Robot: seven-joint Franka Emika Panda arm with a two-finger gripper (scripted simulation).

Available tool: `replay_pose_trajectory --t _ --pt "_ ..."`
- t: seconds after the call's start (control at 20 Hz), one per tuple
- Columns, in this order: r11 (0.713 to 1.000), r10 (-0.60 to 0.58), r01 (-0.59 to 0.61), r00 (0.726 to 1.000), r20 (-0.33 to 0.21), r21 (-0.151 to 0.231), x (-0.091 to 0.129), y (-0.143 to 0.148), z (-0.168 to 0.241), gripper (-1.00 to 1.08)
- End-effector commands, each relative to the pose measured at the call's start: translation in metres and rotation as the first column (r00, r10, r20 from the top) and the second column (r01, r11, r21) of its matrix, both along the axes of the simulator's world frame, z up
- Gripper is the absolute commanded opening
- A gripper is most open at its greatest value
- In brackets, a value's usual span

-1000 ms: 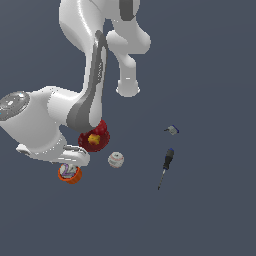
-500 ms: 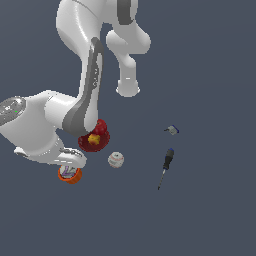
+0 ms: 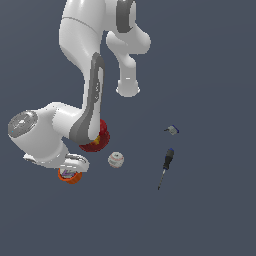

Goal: Pick up a designated object from a clutter of objects.

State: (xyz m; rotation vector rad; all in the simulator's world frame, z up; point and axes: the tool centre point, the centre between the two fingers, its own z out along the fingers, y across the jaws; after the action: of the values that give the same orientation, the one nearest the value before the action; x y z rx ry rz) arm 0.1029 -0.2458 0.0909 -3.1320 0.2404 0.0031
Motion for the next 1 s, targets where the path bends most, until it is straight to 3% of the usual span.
replay_pose_trajectory --t 0.0,0.2,0.25,0.95 --pt "1.000 0.000 0.000 1.000 0.002 -0.001 0.0005 -0.0003 -0.0063 1.00" --pt "1.000 0.000 0.000 1.000 0.002 -0.001 0.0017 -0.0008 -0.0063 1.00" --pt "1.000 0.000 0.000 1.000 0.002 -0.001 0.0017 -0.0008 -0.0063 -1.00" --pt "1.000 0.000 0.000 1.000 0.002 -0.001 0.0004 0.0017 -0.0041 -1.00"
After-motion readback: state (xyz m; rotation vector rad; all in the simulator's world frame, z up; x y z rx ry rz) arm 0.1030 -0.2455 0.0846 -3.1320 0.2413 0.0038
